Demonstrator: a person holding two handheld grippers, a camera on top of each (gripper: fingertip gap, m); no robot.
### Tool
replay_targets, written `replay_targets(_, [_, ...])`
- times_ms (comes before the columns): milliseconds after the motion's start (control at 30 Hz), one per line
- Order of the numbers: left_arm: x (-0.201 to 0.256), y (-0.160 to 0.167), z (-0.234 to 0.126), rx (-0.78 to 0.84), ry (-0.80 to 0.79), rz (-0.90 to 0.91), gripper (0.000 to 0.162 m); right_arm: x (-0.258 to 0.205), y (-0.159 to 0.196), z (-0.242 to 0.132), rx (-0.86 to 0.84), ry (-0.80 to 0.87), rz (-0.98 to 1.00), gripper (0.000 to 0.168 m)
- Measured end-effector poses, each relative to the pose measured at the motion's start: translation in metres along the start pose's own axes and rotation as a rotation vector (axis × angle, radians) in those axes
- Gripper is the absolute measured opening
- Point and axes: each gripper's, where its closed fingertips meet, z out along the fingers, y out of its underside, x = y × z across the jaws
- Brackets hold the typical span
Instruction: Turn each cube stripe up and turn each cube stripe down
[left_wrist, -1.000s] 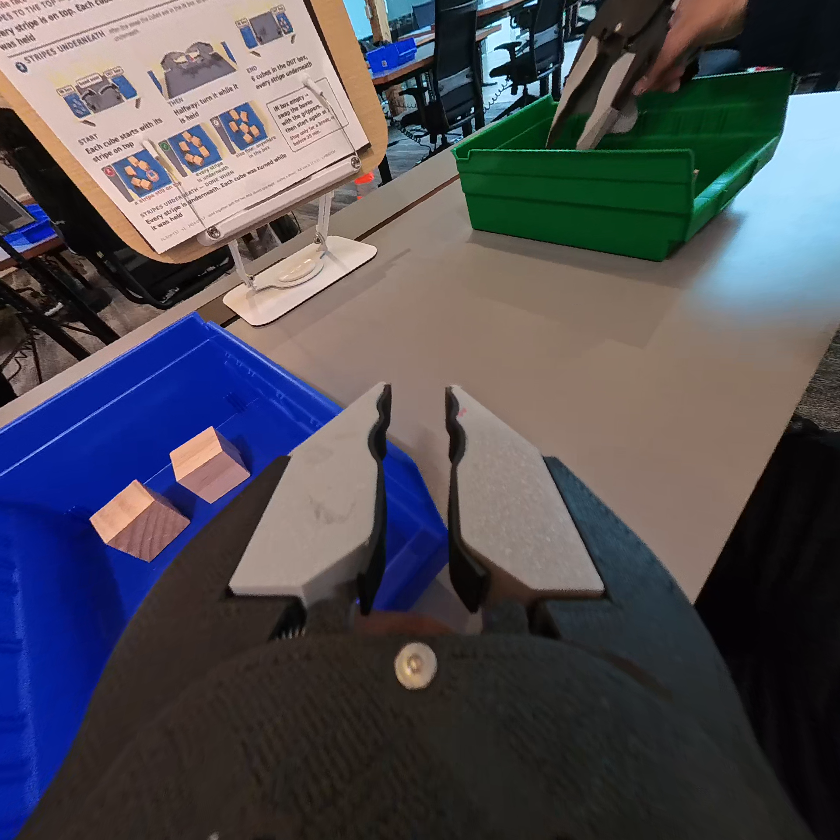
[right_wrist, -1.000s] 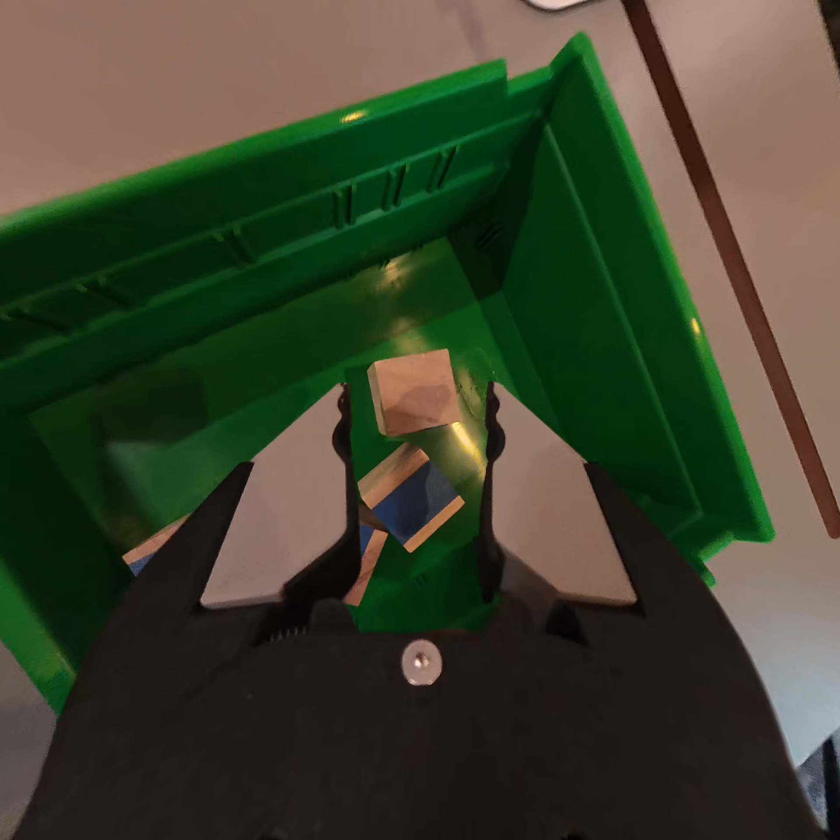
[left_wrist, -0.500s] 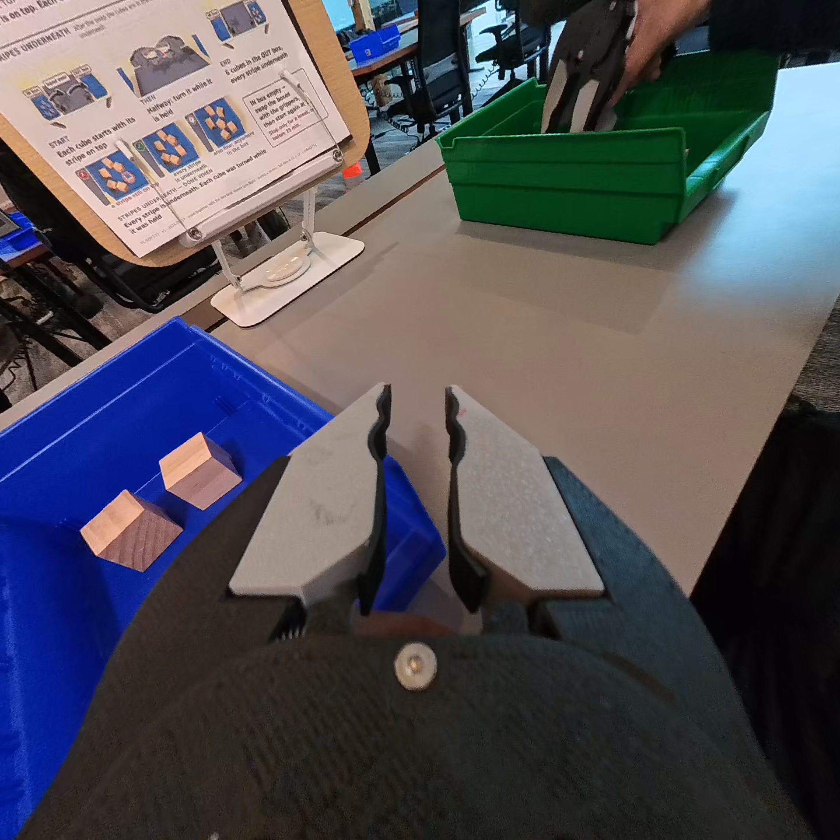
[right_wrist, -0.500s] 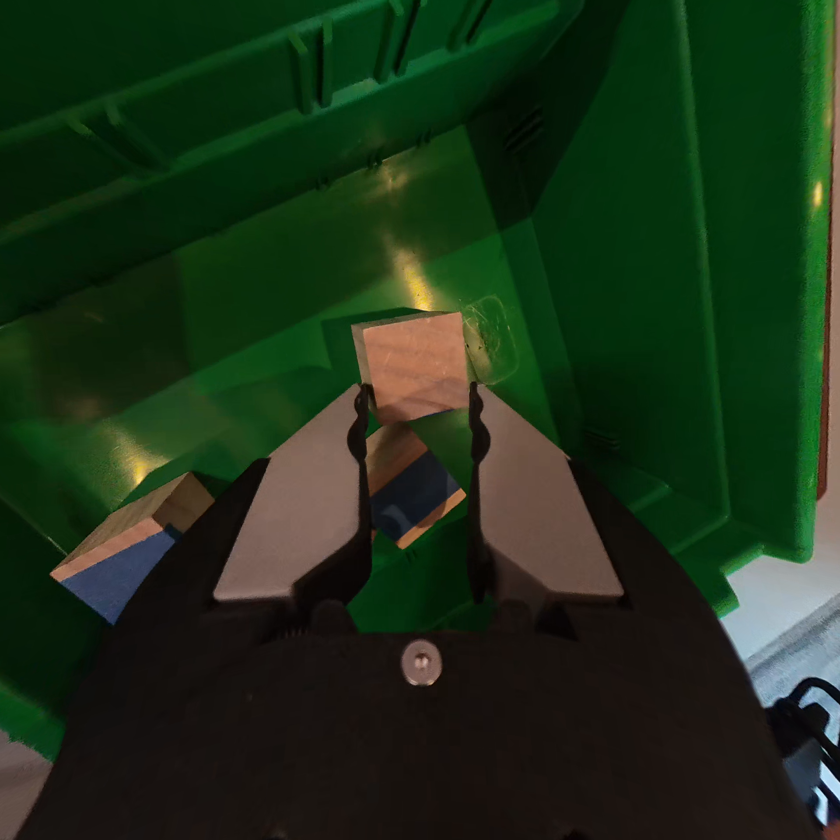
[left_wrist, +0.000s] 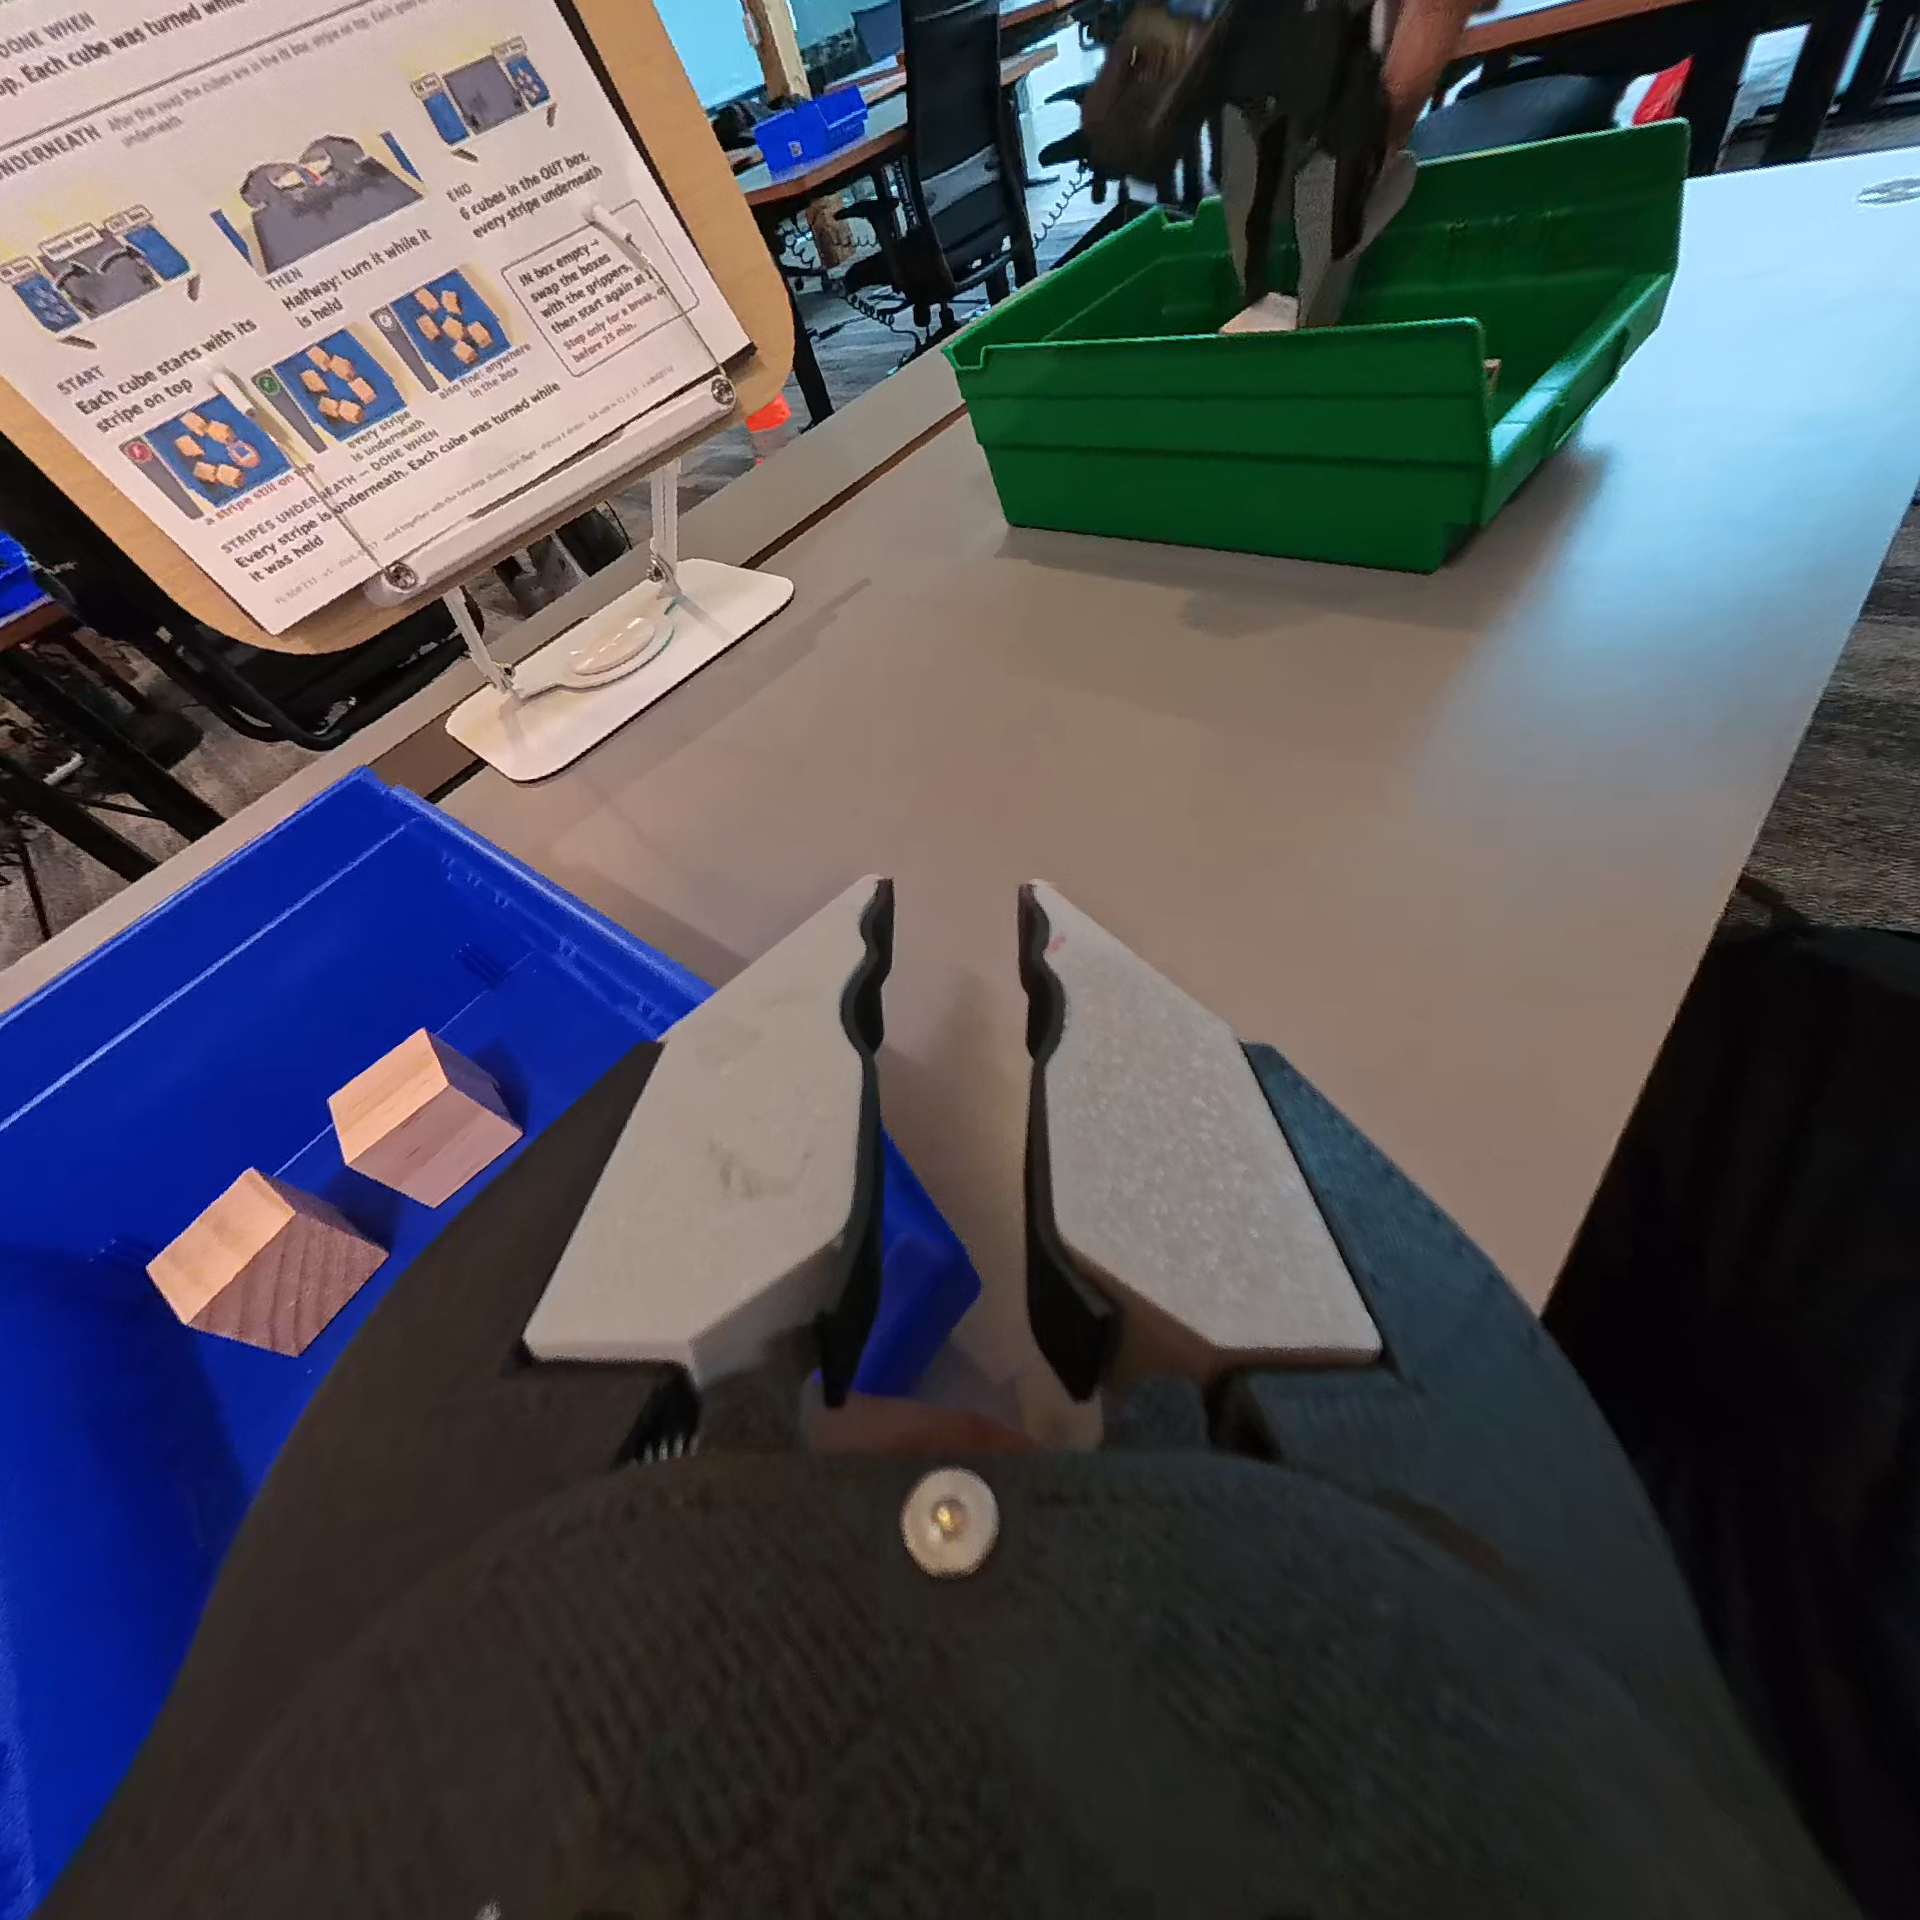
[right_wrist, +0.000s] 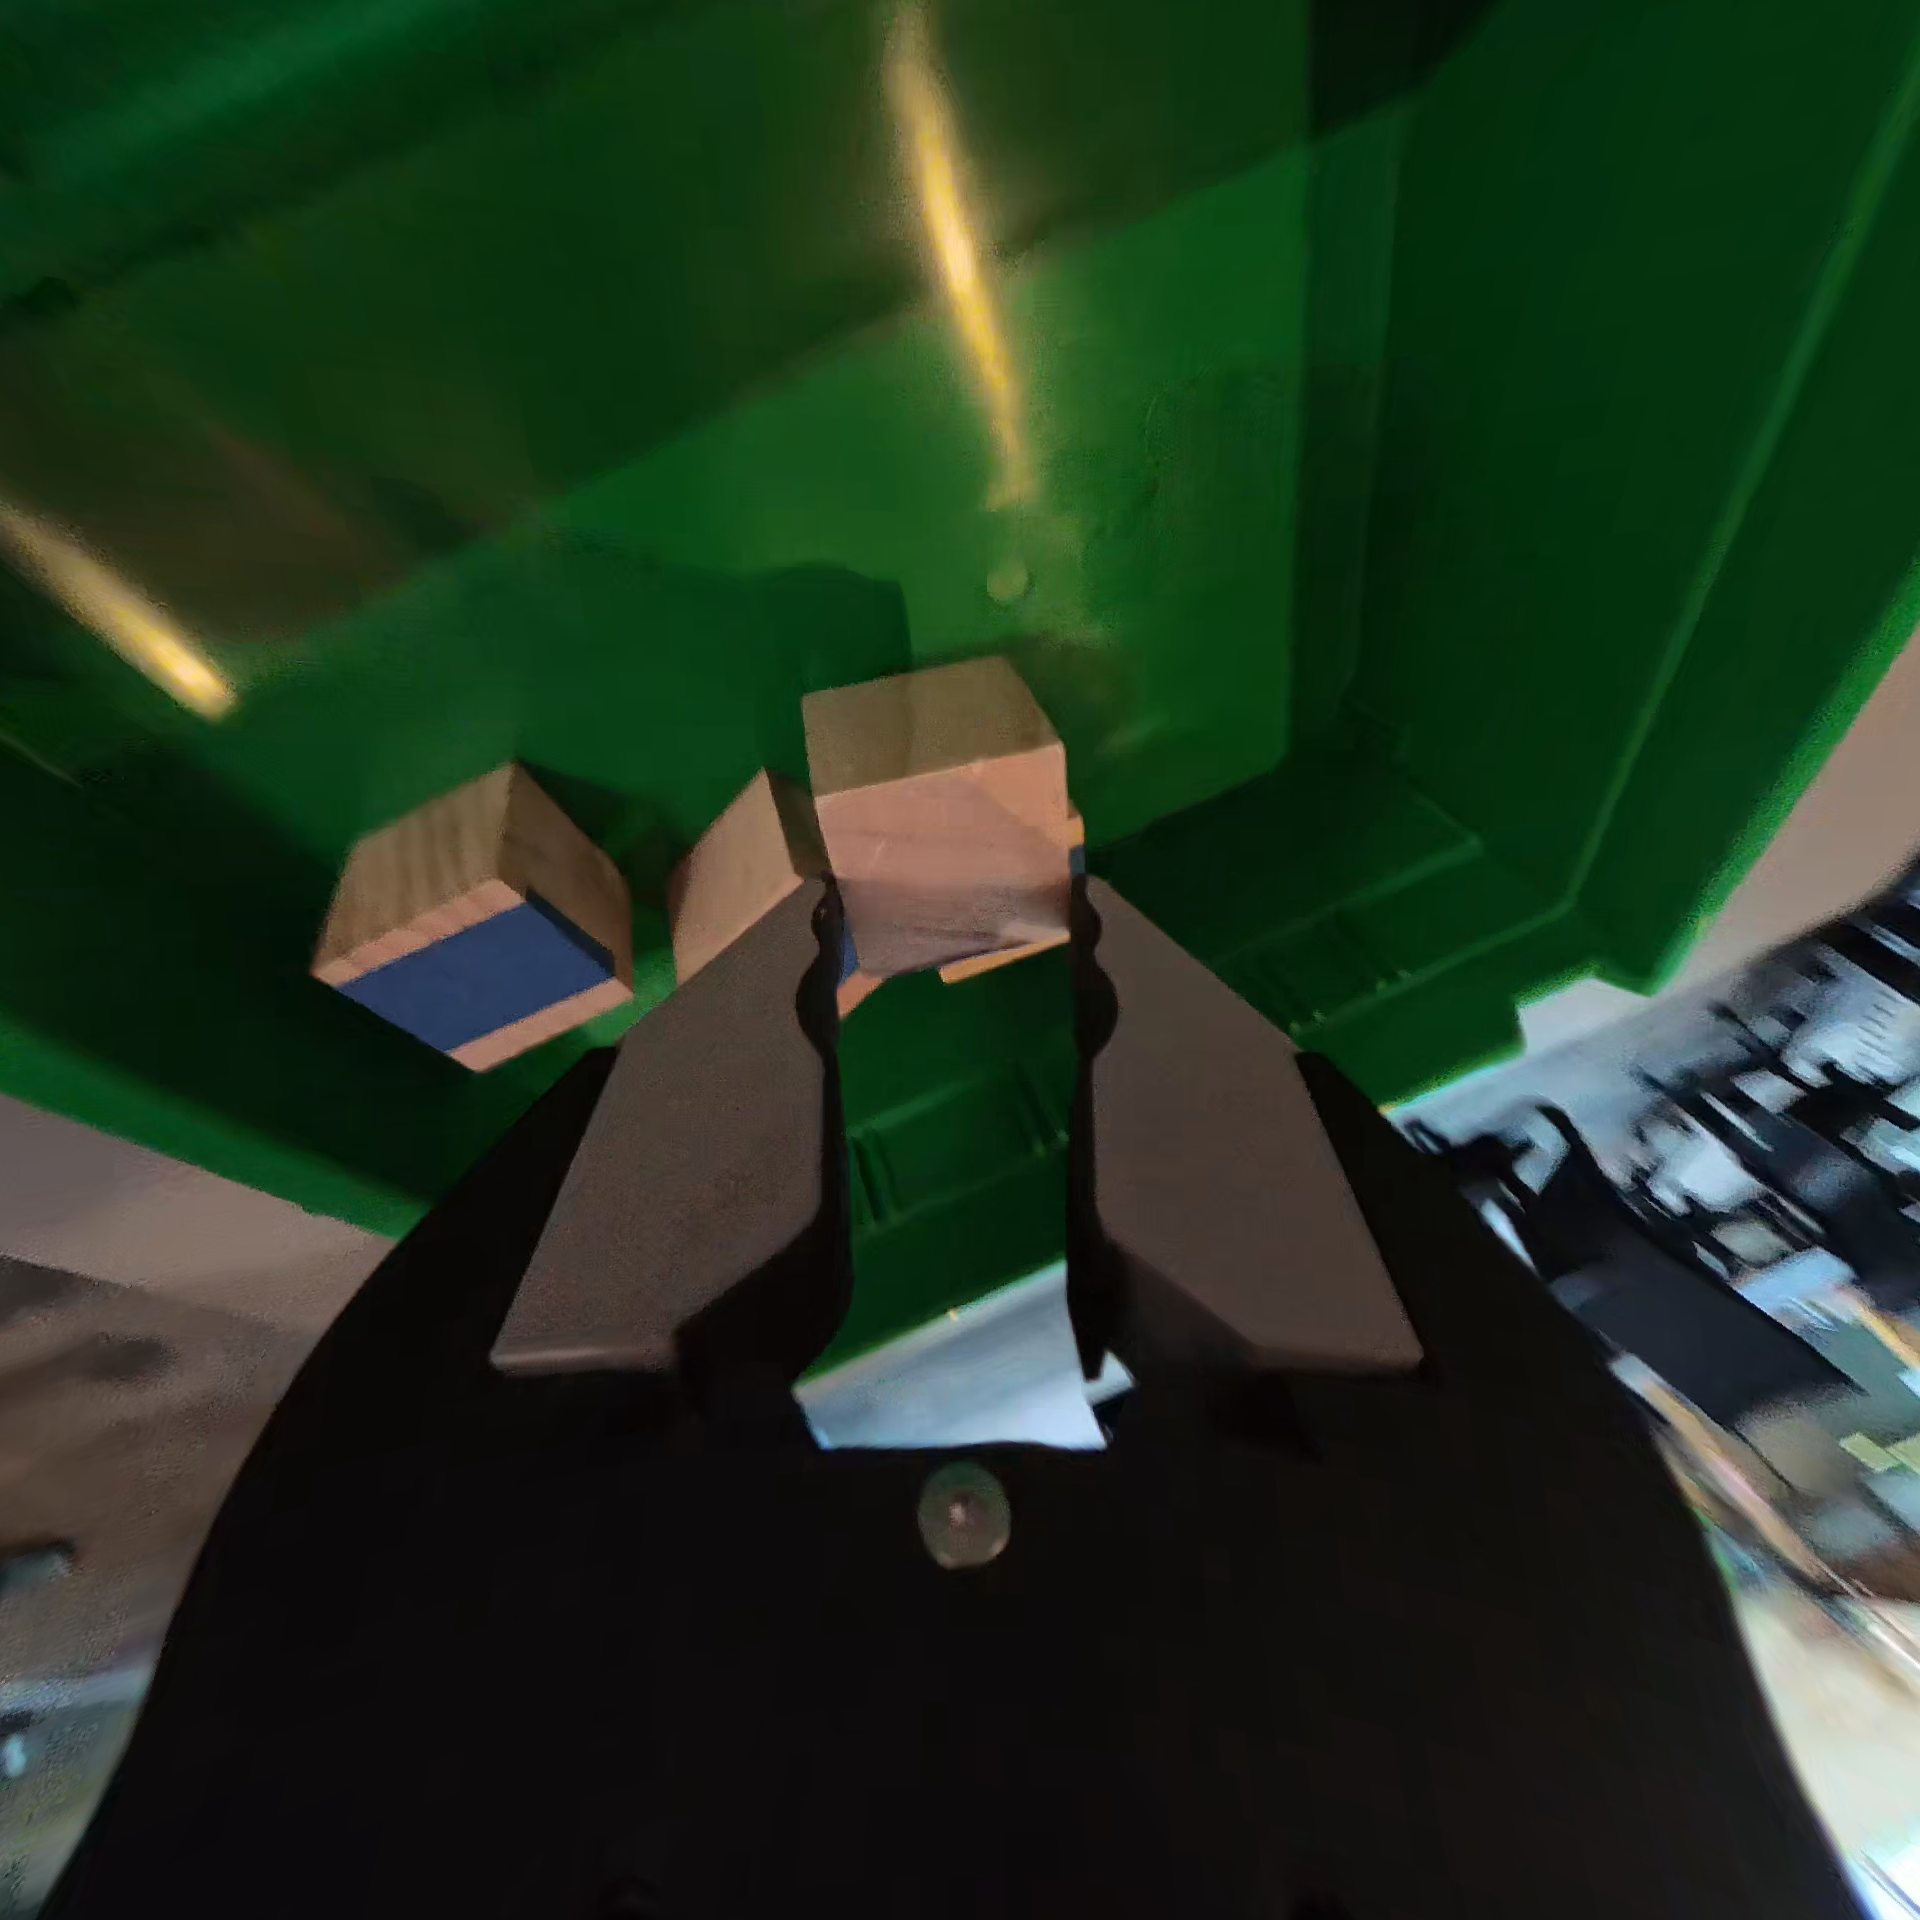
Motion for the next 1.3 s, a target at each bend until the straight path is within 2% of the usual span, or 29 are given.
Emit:
replay_targets(100, [0.003,-0.002,-0.002,0.001,0.001,0.01,0.022,-0.001,0.007,0.005,-0.228,0.078,-0.099,0.041])
replay_targets(200, [0.004,-0.004,-0.005,0.007,0.0,0.022,0.022,-0.004,-0.006,0.011,-0.302,0.093,-0.155,0.041])
replay_targets(333, [0.001,-0.004,-0.009,0.017,-0.003,0.015,0.022,-0.001,-0.019,0.007,-0.28,0.095,-0.149,0.04])
replay_targets(500, [-0.002,0.001,-0.007,0.011,0.003,-0.004,0.022,-0.009,-0.039,-0.009,-0.144,0.027,-0.131,0.041])
replay_targets(633, [0.001,0.002,-0.004,0.001,0.011,0.006,0.022,-0.014,-0.038,-0.01,-0.132,0.008,-0.138,0.041])
replay_targets(733, [0.002,0.002,-0.005,0.002,0.013,0.008,0.022,-0.031,-0.058,-0.017,0.048,-0.094,-0.107,0.038])
replay_targets(933, [0.003,0.002,-0.004,0.0,0.014,0.005,0.022,-0.042,-0.072,-0.031,0.296,-0.207,-0.003,0.031])
replay_targets(1133, [0.006,0.001,-0.004,-0.004,0.018,0.009,0.022,-0.028,-0.052,-0.029,0.334,-0.112,0.089,0.033])
replay_targets(1233, [0.002,0.003,-0.005,-0.011,0.015,-0.042,0.025,-0.02,-0.048,-0.051,0.47,-0.035,0.205,0.037])
replay_targets(1300, [-0.005,0.002,-0.006,-0.002,-0.003,-0.108,0.028,-0.024,-0.049,-0.078,0.642,0.0,0.298,0.04])
